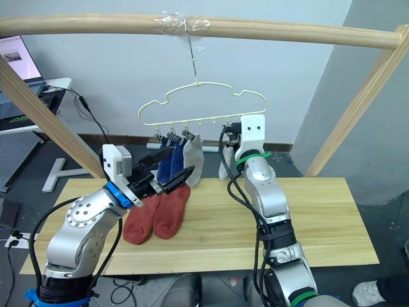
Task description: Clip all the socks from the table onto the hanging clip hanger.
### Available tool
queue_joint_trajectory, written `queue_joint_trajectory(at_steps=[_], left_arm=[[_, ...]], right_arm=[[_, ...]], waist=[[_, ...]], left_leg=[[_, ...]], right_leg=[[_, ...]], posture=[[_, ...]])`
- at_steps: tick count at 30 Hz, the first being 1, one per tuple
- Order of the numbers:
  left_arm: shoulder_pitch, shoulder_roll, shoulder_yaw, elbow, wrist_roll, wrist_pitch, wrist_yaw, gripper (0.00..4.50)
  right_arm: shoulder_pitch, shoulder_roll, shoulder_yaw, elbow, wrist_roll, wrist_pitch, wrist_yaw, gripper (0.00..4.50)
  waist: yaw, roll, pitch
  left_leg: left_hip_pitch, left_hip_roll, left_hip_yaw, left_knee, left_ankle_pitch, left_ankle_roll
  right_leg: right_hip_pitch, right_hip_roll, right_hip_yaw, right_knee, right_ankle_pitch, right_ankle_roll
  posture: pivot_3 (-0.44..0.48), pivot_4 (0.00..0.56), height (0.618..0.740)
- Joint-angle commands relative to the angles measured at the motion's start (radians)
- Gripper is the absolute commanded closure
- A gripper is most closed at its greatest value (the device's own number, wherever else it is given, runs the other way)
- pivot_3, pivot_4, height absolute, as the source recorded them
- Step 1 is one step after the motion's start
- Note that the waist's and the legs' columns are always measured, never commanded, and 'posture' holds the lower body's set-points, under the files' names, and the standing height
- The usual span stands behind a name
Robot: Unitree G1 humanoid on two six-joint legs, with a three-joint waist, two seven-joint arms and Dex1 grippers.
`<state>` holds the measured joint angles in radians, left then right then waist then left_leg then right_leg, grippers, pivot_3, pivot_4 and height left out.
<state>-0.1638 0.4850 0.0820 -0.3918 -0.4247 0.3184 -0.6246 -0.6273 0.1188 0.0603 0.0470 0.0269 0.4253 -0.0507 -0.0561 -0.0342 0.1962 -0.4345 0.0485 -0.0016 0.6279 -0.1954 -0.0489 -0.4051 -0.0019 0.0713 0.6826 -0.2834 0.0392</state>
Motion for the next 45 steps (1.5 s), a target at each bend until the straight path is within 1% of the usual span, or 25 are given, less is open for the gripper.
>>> queue_joint_trajectory(at_steps=[1, 9, 18, 26, 44, 45], left_arm=[[0.004, 0.002, 0.013, -0.028, 0.000, -0.024, -0.002, 0.52], [0.007, 0.003, 0.014, -0.027, 0.002, -0.029, -0.001, 0.52], [0.005, 0.000, 0.013, -0.035, 0.004, -0.032, 0.008, 0.52], [-0.005, -0.014, 0.024, -0.054, -0.052, -0.004, 0.014, 0.52], [0.001, -0.013, 0.009, -0.056, -0.034, -0.013, 0.018, 0.52], [0.002, -0.012, 0.010, -0.056, -0.034, -0.013, 0.018, 0.52]], right_arm=[[-0.007, 0.012, -0.004, -0.052, 0.002, 0.003, -0.012, 2.83], [-0.013, 0.031, 0.007, -0.049, 0.015, 0.001, -0.001, 2.83], [-0.039, 0.030, -0.005, -0.007, 0.020, -0.021, 0.003, 2.83], [-0.049, 0.031, -0.005, 0.008, 0.025, -0.033, -0.002, 2.83], [-0.071, 0.027, -0.013, 0.042, 0.031, -0.072, -0.019, 2.83], [-0.071, 0.026, -0.013, 0.043, 0.031, -0.073, -0.019, 3.02]], waist=[[0.000, 0.000, 0.000], [0.000, 0.000, 0.000], [0.001, 0.000, 0.000], [0.002, 0.000, 0.000], [0.002, 0.000, 0.000], [0.002, 0.000, 0.000]], left_leg=[[0.000, 0.000, 0.000, 0.000, 0.000, 0.000], [0.000, 0.000, 0.000, 0.000, 0.000, 0.000], [0.000, 0.000, 0.000, 0.000, 0.000, 0.000], [0.000, 0.000, 0.000, 0.000, 0.000, 0.000], [0.000, 0.000, 0.000, 0.000, 0.000, 0.000], [0.000, 0.000, 0.000, 0.000, 0.000, 0.000]], right_leg=[[0.000, 0.000, 0.000, 0.000, 0.000, 0.000], [0.000, 0.000, 0.000, 0.000, 0.000, 0.000], [0.000, 0.000, 0.000, 0.000, 0.000, 0.000], [0.000, 0.000, 0.000, 0.000, 0.000, 0.000], [0.000, 0.000, 0.000, 0.000, 0.000, 0.000], [0.000, 0.000, 0.000, 0.000, 0.000, 0.000]], posture=[[0.019, 0.173, 0.740], [0.028, 0.173, 0.740], [0.033, 0.174, 0.740], [0.031, 0.174, 0.740], [0.035, 0.171, 0.740], [0.035, 0.171, 0.740]])
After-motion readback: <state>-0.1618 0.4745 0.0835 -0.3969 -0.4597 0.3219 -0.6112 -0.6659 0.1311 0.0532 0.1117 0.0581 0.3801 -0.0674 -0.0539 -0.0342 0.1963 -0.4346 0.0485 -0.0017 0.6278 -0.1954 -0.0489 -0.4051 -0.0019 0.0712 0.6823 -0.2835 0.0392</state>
